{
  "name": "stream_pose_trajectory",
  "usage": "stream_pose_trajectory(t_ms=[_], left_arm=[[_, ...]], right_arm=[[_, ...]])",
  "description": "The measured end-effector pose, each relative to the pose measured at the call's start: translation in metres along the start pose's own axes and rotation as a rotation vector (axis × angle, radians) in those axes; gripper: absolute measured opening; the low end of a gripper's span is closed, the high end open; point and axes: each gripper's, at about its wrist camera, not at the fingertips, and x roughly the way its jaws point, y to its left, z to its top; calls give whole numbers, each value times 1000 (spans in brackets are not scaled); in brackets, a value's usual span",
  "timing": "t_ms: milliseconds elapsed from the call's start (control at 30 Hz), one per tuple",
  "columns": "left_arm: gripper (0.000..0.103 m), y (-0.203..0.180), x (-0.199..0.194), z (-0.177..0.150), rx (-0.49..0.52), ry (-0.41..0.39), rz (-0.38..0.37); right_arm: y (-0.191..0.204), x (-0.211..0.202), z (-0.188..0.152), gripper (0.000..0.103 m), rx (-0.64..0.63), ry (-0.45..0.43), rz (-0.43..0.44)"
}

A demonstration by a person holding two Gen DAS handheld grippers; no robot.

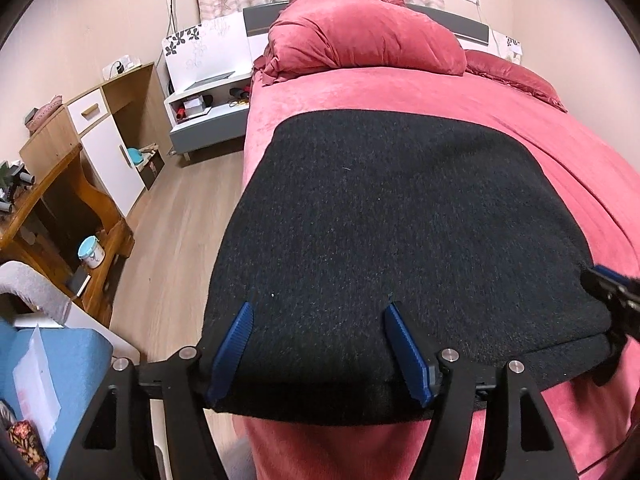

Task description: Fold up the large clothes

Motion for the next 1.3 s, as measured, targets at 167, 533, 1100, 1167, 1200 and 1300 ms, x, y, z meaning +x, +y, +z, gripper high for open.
stream_pose_trajectory(t_ms=[167,533,1100,1167,1200,1300], left_arm=[[70,-1,-3,-3,0,7,2],[79,62,-25,17,-232,-46,-85],[86,76,63,63,-260,158,-257],[95,80,71,62,-287,184,-282],[99,81,75,60,-304,196,-299],[103,93,94,48,-393,271,-413]], right_arm=[[-21,-10,-18,45,88,24,13],[-43,-15,-24,56,232,52,73],[-67,-20,15,63,298,64,262],[-67,-5,26,63,291,79,259],[-66,6,31,63,287,91,256],[-69,38,42,63,299,143,291]])
